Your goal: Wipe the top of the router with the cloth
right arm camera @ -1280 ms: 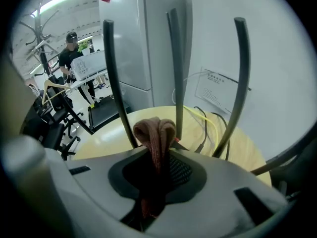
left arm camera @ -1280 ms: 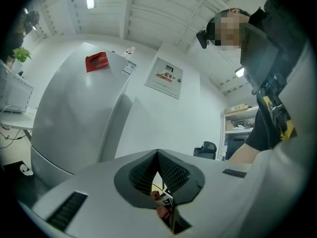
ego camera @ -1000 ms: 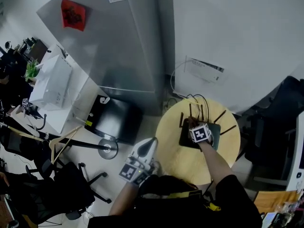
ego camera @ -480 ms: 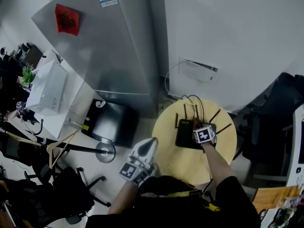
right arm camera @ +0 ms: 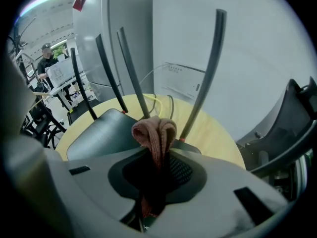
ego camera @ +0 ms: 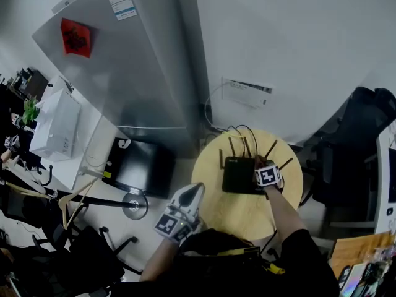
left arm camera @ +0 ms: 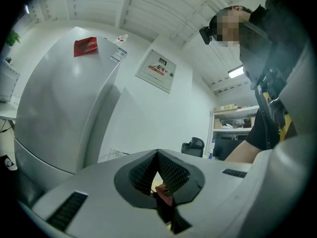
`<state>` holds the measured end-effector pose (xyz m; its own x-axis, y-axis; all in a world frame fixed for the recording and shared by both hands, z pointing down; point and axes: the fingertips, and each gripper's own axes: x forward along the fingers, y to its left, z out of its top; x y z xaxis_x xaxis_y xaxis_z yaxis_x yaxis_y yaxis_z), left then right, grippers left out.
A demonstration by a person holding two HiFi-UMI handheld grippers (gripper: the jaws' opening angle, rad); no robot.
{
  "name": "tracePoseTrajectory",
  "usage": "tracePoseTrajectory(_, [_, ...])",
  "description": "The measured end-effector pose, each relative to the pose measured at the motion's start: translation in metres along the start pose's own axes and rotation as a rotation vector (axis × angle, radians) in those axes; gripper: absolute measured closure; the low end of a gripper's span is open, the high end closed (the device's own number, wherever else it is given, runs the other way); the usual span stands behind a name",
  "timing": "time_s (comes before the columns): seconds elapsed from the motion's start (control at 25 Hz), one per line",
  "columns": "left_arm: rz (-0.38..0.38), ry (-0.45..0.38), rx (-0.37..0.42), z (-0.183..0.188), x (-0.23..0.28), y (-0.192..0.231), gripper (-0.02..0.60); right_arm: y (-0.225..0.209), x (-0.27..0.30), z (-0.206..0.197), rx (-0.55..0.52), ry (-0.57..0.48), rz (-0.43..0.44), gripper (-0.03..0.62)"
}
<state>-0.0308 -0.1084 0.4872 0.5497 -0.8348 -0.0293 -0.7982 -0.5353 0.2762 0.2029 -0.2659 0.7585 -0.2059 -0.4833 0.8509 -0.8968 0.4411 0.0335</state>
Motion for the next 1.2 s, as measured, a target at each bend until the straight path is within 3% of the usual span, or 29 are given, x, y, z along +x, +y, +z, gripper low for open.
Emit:
tracePoseTrajectory(0.24, [-0.022, 0.007, 0.009, 0.002, 0.002, -0.004, 0.588, -0.011, -0.004, -0.017, 0.099, 0.047, -0.005, 0.530])
tracePoseTrajectory(0.32, [-0.036, 0.006, 0.011, 0.003, 0.003, -0.005, 0.588, -0.022, -0.010, -0.011, 0.034, 0.028, -0.082, 0.530])
tracePoseTrajectory(0.44, [-0.051, 0.006, 0.011, 0.003, 0.003, -0.007, 0.588, -0.037, -0.029, -0.017, -0.075, 0.097, -0.225, 0.530])
tracePoseTrajectory(0.92, [-0.064, -0.009, -0.001, 0.009, -0.008, -0.005, 0.588, -0.045, -0.041, -0.021, -0.197, 0.168, -0.348, 0.531])
tracePoseTrajectory(1.08, [-0.072, -0.019, -0.006, 0.010, -0.013, -0.001, 0.588, -0.018, -0.056, 0.004, -0.227, 0.020, -0.303, 0.531])
tracePoseTrajectory(1.2, [-0.076, -0.028, -0.013, 0.010, -0.015, 0.006, 0.588, 0.025, -0.062, 0.037, -0.172, -0.135, -0.141, 0.531])
